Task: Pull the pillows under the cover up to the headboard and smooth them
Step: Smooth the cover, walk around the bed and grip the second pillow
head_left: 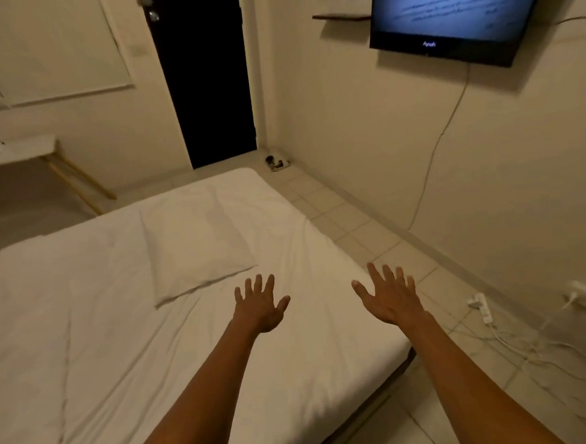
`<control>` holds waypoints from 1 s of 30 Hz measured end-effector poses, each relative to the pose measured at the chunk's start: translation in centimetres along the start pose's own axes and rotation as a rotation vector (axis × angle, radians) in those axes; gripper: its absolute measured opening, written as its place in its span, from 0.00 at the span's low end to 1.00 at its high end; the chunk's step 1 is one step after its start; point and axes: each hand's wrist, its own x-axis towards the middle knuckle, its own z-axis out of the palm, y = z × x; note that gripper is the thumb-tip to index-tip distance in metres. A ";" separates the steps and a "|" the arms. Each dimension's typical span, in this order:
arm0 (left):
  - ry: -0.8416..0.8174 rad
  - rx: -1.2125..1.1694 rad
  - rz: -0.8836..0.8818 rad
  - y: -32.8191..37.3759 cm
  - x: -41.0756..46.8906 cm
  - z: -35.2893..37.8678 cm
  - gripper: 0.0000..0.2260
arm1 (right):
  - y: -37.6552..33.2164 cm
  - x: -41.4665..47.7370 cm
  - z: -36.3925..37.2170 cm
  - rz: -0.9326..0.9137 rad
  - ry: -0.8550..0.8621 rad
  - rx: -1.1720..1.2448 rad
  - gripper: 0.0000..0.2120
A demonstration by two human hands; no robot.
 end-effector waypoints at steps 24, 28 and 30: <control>0.036 -0.261 -0.386 31.0 31.0 -0.4 0.33 | 21.6 40.7 -14.0 -0.371 -0.134 -0.088 0.36; 0.044 -0.311 -0.416 34.0 37.7 -1.7 0.33 | 23.6 47.6 -15.6 -0.397 -0.158 -0.134 0.36; 0.052 -0.333 -0.421 35.6 40.6 -2.5 0.33 | 24.5 51.0 -16.9 -0.404 -0.167 -0.179 0.36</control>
